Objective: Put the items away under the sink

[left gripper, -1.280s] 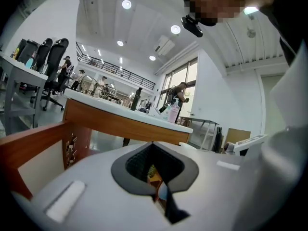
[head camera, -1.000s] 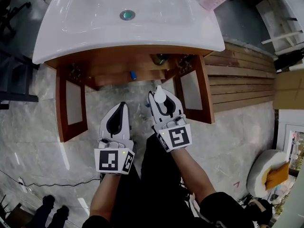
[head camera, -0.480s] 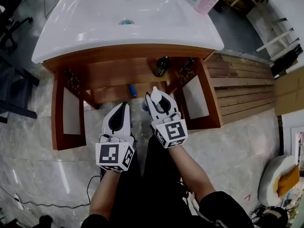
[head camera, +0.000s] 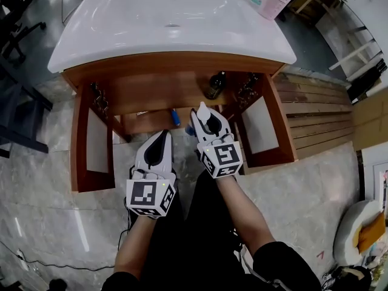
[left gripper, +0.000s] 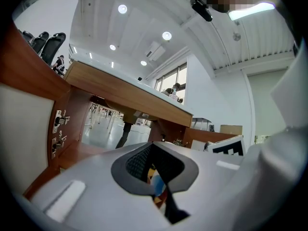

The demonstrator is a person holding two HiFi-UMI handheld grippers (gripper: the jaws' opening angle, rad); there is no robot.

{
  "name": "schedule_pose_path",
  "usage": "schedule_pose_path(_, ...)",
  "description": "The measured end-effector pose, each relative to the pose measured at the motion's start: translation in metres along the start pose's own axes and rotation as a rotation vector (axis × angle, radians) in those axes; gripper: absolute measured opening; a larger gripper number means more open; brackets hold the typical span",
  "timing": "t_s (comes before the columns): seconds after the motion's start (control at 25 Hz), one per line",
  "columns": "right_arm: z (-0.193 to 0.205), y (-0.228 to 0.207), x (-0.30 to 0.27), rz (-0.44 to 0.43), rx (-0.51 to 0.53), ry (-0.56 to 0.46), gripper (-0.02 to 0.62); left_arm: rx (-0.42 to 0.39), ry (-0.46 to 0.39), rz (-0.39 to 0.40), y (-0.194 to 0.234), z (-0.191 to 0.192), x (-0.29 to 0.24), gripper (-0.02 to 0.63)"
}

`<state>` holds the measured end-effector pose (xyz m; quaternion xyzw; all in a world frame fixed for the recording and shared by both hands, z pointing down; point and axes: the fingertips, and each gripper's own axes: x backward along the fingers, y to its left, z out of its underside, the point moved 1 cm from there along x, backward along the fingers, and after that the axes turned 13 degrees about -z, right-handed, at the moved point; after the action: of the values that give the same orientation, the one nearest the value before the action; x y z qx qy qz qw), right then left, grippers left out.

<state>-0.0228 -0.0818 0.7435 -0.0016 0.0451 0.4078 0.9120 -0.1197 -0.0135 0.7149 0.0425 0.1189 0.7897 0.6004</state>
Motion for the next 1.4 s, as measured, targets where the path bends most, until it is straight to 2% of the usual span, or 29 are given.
schedule_pose_path(0.44,0.0,-0.029,-0.037,0.021,0.007,-0.01,0.11,-0.031,0.009,0.026,0.01,0.004,-0.002,0.005)
schedule_pose_path(0.8,0.0,-0.052,-0.056,0.046,0.04,-0.01,0.11,-0.001,0.012,0.037,0.015,0.006,-0.01,0.005)
schedule_pose_path(1.4,0.002,-0.081,-0.081,0.094,0.048,-0.032,0.11,0.003,0.037,0.041,0.028,0.016,-0.016,0.005)
